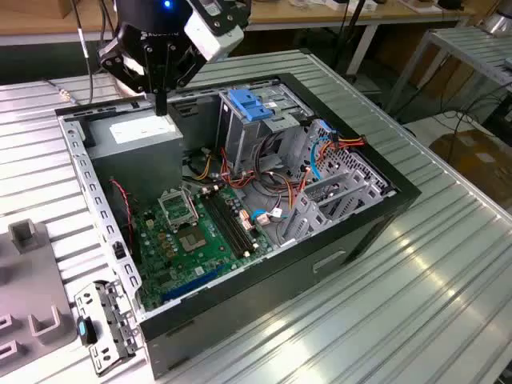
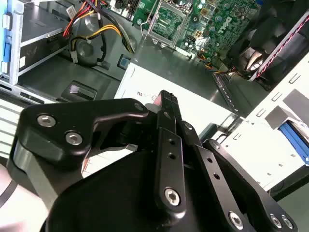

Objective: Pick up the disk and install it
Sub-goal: 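Reach for the disk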

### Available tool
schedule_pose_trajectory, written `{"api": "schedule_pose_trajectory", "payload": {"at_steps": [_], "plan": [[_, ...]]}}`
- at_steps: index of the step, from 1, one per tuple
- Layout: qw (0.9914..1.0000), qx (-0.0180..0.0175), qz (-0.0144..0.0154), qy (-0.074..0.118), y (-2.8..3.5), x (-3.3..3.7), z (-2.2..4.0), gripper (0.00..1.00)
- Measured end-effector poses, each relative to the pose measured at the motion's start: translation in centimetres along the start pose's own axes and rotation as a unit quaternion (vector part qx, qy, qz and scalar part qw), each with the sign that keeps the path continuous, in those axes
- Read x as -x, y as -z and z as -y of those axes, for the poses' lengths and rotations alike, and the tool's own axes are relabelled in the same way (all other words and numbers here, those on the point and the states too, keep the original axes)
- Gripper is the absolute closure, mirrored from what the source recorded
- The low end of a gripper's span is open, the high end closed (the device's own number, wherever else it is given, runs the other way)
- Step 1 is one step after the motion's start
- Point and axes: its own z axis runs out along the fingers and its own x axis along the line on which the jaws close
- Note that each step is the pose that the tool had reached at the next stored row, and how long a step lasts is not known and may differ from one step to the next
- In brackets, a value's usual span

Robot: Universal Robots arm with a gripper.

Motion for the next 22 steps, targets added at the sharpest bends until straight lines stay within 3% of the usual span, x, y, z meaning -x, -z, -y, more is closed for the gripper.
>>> {"api": "schedule_pose_trajectory", "payload": {"at_steps": [22], "plan": [[1.00000,0.0000,-0.0001,0.000,0.03,-0.91,0.07,0.89]]}}
